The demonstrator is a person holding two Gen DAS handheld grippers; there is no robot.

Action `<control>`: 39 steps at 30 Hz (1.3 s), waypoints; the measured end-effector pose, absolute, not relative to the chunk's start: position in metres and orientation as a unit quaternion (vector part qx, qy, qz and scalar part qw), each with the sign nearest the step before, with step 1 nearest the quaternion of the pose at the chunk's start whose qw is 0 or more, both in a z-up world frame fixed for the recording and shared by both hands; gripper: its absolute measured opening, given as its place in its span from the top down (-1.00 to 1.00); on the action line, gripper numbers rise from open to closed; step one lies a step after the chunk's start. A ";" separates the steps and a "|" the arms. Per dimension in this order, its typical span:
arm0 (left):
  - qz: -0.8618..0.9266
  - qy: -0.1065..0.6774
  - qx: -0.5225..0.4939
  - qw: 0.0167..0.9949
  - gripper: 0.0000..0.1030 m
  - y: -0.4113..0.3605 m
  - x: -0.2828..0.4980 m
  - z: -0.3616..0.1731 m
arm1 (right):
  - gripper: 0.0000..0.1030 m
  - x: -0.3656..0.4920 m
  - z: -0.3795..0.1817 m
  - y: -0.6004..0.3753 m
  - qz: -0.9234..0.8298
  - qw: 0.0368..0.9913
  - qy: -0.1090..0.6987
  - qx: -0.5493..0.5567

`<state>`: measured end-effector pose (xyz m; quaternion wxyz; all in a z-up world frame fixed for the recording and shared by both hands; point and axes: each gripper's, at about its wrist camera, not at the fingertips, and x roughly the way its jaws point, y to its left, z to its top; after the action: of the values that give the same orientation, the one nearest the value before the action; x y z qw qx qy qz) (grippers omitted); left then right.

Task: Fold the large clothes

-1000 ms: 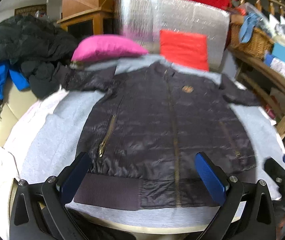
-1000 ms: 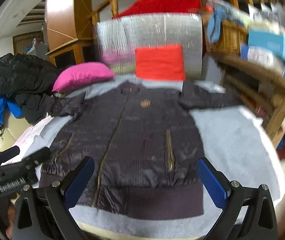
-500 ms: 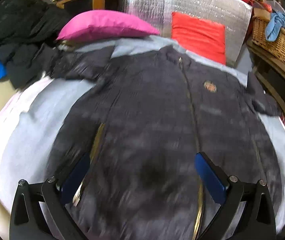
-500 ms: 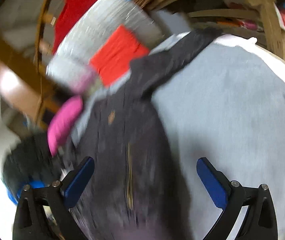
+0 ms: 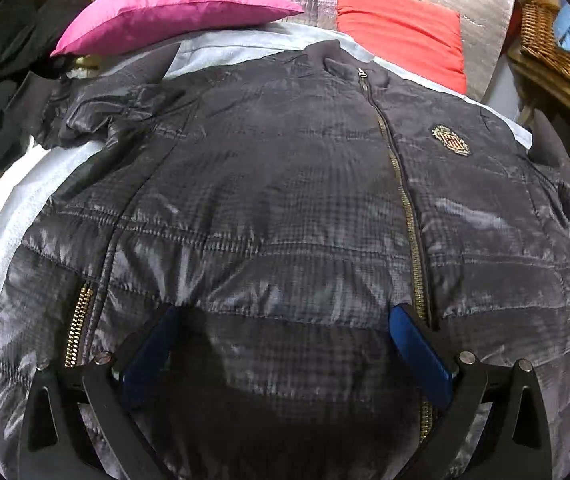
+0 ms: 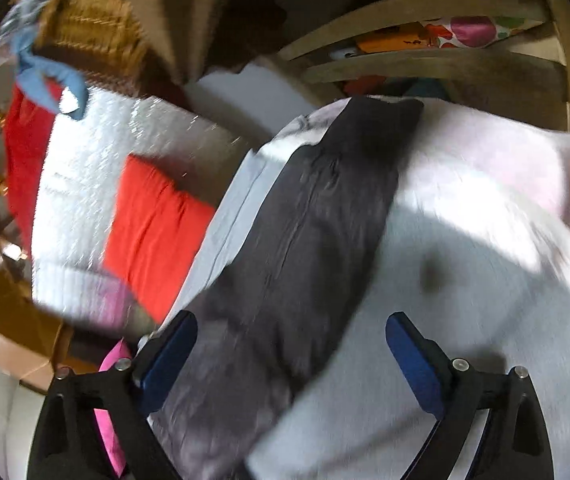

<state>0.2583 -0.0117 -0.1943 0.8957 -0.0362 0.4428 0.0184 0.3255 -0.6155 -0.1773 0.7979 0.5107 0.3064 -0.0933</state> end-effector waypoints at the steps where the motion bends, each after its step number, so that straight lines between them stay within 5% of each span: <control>1: 0.018 0.441 -0.038 0.897 -1.00 -0.011 0.258 -0.195 | -0.85 0.333 -0.182 -0.618 -0.101 0.795 0.313 0.510; 4: 0.016 0.436 -0.042 0.899 -1.00 -0.012 0.256 -0.194 | -0.36 0.352 -0.194 -0.628 -0.129 0.786 0.324 0.511; 6: 0.014 0.434 -0.045 0.900 -1.00 -0.012 0.256 -0.195 | 0.52 0.360 -0.196 -0.629 -0.134 0.785 0.340 0.500; 7: 0.013 0.432 -0.047 0.901 -1.00 -0.011 0.256 -0.194 | 0.66 0.366 -0.190 -0.627 -0.144 0.789 0.358 0.478; 12: 0.011 0.428 -0.052 0.902 -1.00 -0.011 0.257 -0.194 | 0.81 0.384 -0.089 -0.576 -0.118 0.872 0.340 0.332; 19: 0.006 0.428 -0.061 0.902 -1.00 -0.009 0.257 -0.194 | 0.82 0.376 0.075 -0.339 0.083 0.952 0.249 0.158; 20: 0.006 0.428 -0.061 0.902 -1.00 -0.009 0.257 -0.194 | 0.79 0.370 0.081 -0.296 0.115 0.952 0.250 0.134; 22: 0.006 0.428 -0.062 0.901 -1.00 -0.008 0.256 -0.194 | 0.41 0.372 0.063 -0.216 0.185 0.930 0.301 0.098; 23: 0.005 0.429 -0.063 0.901 -1.00 -0.008 0.256 -0.194 | -0.47 0.371 0.049 -0.192 0.199 0.919 0.328 0.091; 24: 0.005 0.429 -0.063 0.901 -1.00 -0.007 0.257 -0.194 | -0.88 0.372 0.028 -0.168 0.210 0.906 0.356 0.086; 30: 0.007 0.428 -0.060 0.902 -1.00 -0.009 0.258 -0.194 | -0.88 0.355 -0.081 -0.166 0.207 0.860 0.435 0.170; 39: 0.010 0.430 -0.056 0.901 -1.00 -0.012 0.258 -0.194 | -0.88 0.363 -0.116 -0.311 0.162 0.825 0.358 0.407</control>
<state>0.2583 -0.0116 -0.1944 0.9012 -0.0563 0.4295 0.0099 0.3631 -0.3114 -0.1161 0.8247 0.4065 0.3583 0.1619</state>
